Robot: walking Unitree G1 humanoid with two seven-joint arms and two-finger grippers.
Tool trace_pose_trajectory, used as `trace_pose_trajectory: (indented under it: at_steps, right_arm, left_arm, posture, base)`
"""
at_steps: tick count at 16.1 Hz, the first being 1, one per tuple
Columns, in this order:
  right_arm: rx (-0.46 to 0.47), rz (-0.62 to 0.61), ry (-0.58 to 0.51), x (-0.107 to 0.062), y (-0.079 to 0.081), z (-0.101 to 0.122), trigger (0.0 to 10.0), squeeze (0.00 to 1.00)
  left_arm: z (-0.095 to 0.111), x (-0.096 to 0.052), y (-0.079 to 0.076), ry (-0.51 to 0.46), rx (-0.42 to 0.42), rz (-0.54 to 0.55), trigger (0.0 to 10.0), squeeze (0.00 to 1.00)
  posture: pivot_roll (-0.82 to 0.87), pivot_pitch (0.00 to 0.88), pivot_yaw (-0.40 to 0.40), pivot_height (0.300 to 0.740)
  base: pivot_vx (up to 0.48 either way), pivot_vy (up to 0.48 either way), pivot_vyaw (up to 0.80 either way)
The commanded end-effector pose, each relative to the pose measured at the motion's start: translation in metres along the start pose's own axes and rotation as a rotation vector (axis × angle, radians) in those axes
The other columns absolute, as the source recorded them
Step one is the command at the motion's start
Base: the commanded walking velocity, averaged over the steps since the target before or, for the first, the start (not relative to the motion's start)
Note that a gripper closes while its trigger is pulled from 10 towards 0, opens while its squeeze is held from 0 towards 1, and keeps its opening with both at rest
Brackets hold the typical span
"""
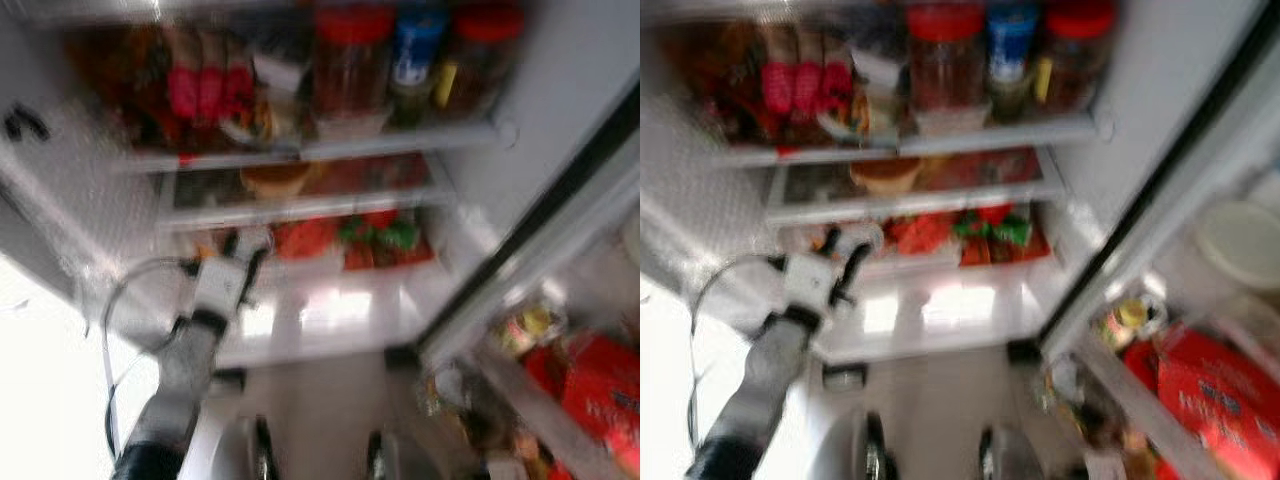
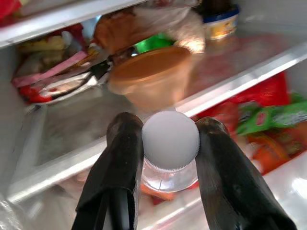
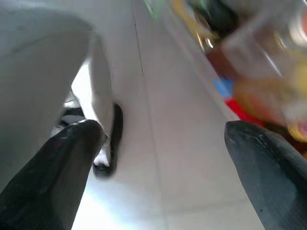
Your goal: Restocking fridge
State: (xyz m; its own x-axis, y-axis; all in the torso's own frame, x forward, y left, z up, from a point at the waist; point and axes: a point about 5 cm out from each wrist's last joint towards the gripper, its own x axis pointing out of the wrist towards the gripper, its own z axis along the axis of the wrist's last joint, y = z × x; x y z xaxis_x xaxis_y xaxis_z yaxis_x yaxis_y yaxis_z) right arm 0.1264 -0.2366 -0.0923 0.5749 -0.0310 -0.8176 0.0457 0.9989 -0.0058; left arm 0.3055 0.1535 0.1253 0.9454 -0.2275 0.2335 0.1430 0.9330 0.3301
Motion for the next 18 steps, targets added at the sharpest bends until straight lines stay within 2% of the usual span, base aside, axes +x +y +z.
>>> trace_pose_trajectory:
  at_steps: [1, 5, 7, 8, 11, 13, 15, 18]
  right_arm:
    - [0.016, -0.015, 0.041, -0.005, -0.004, -0.014, 10.0, 0.00]
    - [0.017, -0.012, 0.041, -0.005, -0.004, -0.014, 10.0, 0.00]
    - [0.019, -0.012, 0.041, -0.005, -0.004, -0.014, 10.0, 0.00]
    - [0.020, -0.013, 0.040, -0.005, -0.004, -0.013, 10.0, 0.00]
    - [0.021, -0.012, 0.041, -0.005, -0.003, -0.013, 10.0, 0.00]
    - [0.021, -0.009, 0.041, -0.004, -0.003, -0.013, 10.0, 0.00]
    - [0.023, -0.006, 0.039, -0.004, -0.002, -0.012, 10.0, 0.00]
    - [0.025, -0.008, 0.035, -0.004, -0.002, -0.011, 10.0, 0.00]
  left_arm:
    - [0.010, 0.003, -0.001, -0.045, 0.024, 0.005, 10.0, 0.00]
    - [0.022, 0.006, 0.006, -0.092, 0.054, 0.060, 10.0, 0.00]
    - [0.028, 0.008, 0.009, -0.122, 0.101, 0.063, 10.0, 0.00]
    - [0.036, 0.010, 0.014, -0.163, 0.180, 0.069, 10.0, 0.00]
    - [0.042, 0.011, 0.019, -0.179, 0.244, 0.083, 10.0, 0.00]
    - [0.035, 0.006, 0.016, -0.149, 0.251, 0.057, 10.0, 0.00]
    - [0.022, 0.003, 0.013, -0.111, 0.338, -0.007, 10.0, 0.00]
    - [0.006, 0.005, 0.018, -0.037, 0.456, -0.042, 10.0, 0.00]
  posture:
    - [-0.06, 0.207, 0.018, 0.630]
    - [-0.06, 0.207, 0.019, 0.630]
    - [-0.06, 0.205, 0.020, 0.630]
    - [-0.06, 0.204, 0.021, 0.630]
    - [-0.06, 0.200, 0.021, 0.630]
    - [-0.05, 0.196, 0.021, 0.630]
    - [-0.05, 0.190, 0.022, 0.630]
    - [-0.05, 0.182, 0.024, 0.630]
  base:
    - [0.289, 0.000, 0.00]
    - [0.270, 0.000, 0.00]
    - [0.124, 0.000, 0.00]
    - [0.000, 0.000, 0.00]
    - [0.000, 0.000, 0.00]
    - [0.000, 0.000, 0.00]
    - [0.000, 0.000, 0.00]
    - [0.000, 0.000, 0.00]
